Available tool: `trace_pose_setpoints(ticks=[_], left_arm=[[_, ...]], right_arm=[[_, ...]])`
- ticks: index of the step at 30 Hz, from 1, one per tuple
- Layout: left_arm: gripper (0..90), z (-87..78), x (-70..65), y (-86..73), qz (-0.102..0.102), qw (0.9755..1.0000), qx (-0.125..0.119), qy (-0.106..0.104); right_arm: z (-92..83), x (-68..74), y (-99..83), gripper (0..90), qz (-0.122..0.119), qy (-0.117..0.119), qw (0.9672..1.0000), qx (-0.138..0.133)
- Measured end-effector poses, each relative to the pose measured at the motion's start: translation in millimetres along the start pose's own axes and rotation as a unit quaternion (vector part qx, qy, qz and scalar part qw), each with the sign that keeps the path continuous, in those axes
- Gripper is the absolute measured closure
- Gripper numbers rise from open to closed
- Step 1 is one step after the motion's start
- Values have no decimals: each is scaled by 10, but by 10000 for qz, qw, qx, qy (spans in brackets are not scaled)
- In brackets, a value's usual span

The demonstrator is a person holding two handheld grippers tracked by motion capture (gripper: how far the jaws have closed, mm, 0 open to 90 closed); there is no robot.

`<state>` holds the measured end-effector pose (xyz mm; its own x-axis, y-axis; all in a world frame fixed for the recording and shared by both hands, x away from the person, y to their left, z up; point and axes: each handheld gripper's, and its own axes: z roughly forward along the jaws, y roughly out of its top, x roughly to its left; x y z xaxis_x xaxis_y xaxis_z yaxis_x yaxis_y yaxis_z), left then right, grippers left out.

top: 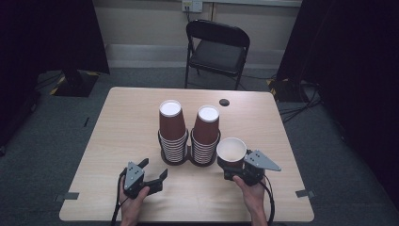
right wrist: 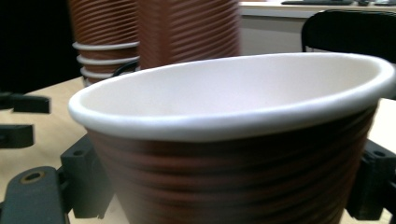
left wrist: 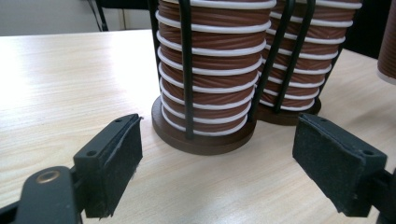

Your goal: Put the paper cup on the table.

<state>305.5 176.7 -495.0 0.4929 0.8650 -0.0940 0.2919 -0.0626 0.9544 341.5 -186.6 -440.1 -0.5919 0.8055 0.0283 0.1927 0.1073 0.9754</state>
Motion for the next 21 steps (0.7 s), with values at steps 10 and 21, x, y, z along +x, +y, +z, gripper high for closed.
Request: trace_pose_setpoints(ticks=[10,21], left_arm=[[157,-15,-77,-21,365,9989,-211,206],[157,-44,-77,-39,312,9985,-391,214]], right_arm=[[61,-259,14,107,185,-640,9977,-112],[226,-599,86,107,214,-1088,9936,-231]])
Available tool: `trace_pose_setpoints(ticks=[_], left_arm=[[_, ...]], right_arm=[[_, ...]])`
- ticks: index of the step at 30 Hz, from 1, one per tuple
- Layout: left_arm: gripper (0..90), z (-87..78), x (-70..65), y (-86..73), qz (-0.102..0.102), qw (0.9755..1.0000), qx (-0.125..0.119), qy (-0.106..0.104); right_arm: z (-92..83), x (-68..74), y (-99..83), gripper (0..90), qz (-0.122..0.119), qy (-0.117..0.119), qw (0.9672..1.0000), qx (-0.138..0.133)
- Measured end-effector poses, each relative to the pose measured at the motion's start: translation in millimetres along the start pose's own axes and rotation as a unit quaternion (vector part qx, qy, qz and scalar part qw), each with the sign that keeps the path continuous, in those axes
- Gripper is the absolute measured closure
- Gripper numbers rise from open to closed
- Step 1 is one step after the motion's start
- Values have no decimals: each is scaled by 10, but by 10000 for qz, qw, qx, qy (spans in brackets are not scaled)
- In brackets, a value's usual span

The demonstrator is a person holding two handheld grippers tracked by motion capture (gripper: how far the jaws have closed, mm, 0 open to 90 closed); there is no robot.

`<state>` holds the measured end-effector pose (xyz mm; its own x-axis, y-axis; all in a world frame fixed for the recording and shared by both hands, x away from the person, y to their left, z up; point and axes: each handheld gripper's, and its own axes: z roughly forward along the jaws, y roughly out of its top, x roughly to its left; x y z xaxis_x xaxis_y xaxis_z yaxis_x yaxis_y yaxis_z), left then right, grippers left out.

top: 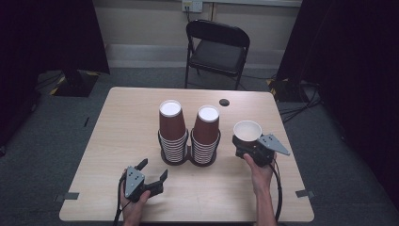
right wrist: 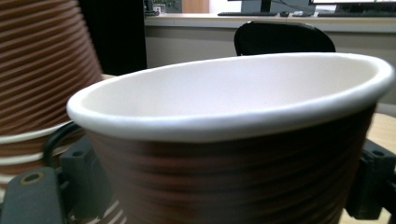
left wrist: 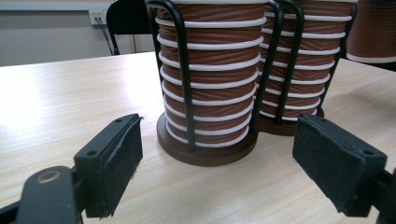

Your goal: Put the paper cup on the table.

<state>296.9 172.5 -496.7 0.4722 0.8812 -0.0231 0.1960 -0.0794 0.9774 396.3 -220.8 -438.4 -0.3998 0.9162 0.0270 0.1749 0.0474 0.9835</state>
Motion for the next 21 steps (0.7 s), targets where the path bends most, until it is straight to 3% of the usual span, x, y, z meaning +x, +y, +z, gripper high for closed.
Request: trace_pose_setpoints(ticks=[4,6,11,21], left_arm=[[160,1,17,1,-59,10000,19,-67],[159,3,4,1,-1,10000,14,-56],[158,2,-5,2,61,10000,20,-23],[186,6,-19,3,98,9999,46,18]], right_arm=[[123,-52,-20,107,64,-31,10000,24],[187,-81,-68,107,186,-41,9998,66],[322,-118,-162,107,195,-115,9995,215],[498,-125,-314,107,509,45,9981,335]])
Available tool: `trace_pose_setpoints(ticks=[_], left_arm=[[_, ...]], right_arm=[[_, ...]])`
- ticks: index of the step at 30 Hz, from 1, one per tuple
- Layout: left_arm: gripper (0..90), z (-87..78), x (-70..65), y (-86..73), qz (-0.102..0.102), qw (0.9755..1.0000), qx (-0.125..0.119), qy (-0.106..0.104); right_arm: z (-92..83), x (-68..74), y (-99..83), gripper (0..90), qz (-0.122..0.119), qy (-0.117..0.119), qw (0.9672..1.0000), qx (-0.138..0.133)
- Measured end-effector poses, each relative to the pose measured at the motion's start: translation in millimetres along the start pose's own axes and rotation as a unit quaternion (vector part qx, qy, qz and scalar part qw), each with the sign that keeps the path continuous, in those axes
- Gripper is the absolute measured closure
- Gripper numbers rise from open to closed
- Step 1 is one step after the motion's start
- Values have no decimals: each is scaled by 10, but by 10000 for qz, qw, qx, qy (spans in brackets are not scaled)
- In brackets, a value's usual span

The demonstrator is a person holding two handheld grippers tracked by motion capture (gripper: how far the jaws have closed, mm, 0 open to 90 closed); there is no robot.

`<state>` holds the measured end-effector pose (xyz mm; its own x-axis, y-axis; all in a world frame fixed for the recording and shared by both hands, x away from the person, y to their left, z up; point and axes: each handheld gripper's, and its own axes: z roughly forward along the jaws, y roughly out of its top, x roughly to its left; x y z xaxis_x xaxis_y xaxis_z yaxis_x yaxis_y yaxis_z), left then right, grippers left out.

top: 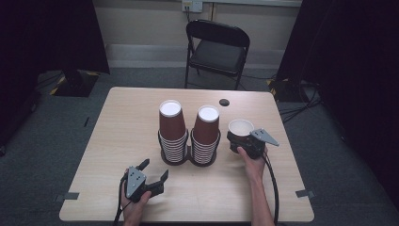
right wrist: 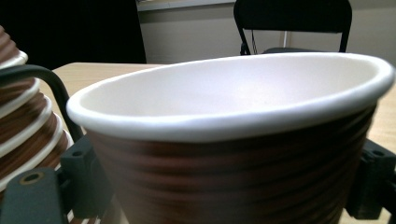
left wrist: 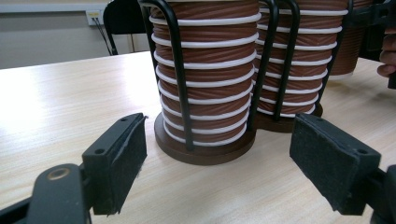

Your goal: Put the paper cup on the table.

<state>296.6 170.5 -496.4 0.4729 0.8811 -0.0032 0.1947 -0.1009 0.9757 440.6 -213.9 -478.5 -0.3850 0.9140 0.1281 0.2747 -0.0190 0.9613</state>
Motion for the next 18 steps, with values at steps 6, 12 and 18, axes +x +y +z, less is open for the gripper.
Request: trace_pose_setpoints(ticks=[6,12,18], left_arm=[[173,-5,9,-2,-19,10000,-26,4],[166,-2,7,-2,-41,10000,-13,11],[160,0,-13,0,75,10000,-1,6]], right_arm=[[20,-22,-28,107,36,-28,9999,107],[-4,-20,-40,106,-91,-34,9996,255],[-34,-10,-42,111,-172,-90,9987,475]])
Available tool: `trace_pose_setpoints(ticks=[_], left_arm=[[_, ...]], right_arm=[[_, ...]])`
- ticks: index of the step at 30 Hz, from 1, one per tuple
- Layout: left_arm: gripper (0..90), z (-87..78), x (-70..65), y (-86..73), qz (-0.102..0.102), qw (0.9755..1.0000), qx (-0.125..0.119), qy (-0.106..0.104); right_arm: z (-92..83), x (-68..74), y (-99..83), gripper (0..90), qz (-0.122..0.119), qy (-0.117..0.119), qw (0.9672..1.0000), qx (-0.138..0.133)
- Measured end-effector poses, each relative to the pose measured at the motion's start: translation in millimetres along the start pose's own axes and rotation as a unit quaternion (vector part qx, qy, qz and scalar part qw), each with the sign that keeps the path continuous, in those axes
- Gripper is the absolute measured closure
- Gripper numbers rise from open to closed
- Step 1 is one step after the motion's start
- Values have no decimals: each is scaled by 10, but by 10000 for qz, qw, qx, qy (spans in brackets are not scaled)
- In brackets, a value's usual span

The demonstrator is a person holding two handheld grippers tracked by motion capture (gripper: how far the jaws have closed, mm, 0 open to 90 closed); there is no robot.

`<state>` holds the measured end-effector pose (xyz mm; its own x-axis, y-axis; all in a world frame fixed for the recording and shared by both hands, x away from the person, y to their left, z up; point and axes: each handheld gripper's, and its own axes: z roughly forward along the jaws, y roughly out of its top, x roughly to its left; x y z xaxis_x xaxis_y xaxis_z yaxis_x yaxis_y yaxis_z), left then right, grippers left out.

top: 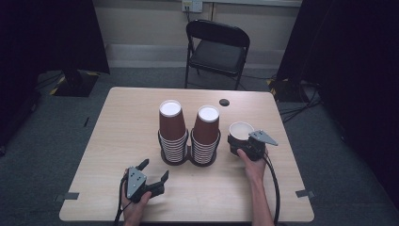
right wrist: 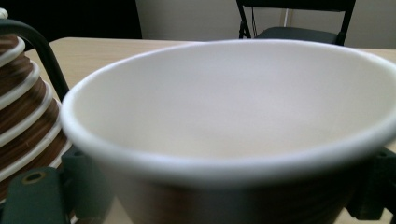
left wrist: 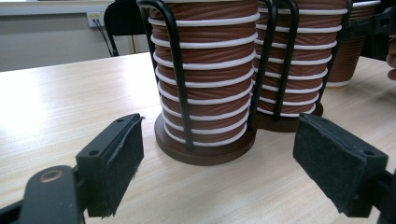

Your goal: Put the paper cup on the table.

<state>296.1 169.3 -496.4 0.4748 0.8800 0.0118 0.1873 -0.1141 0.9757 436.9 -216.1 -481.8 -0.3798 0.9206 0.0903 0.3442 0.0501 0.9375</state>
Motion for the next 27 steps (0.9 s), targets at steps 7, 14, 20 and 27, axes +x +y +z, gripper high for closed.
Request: trace_pose_setpoints(ticks=[7,14,20,27], left_arm=[[159,-4,5,-1,-28,10000,-10,10],[160,-5,13,-2,-72,10000,-17,-3],[160,-1,13,-1,-77,10000,-3,-9],[160,2,20,0,-104,9999,5,16]], right_arm=[[14,12,-26,111,-53,-61,9999,142],[33,-27,-63,132,25,-94,9978,653],[28,-28,-93,133,-9,-187,9951,966],[-37,-13,-75,135,-104,-307,9938,1065]])
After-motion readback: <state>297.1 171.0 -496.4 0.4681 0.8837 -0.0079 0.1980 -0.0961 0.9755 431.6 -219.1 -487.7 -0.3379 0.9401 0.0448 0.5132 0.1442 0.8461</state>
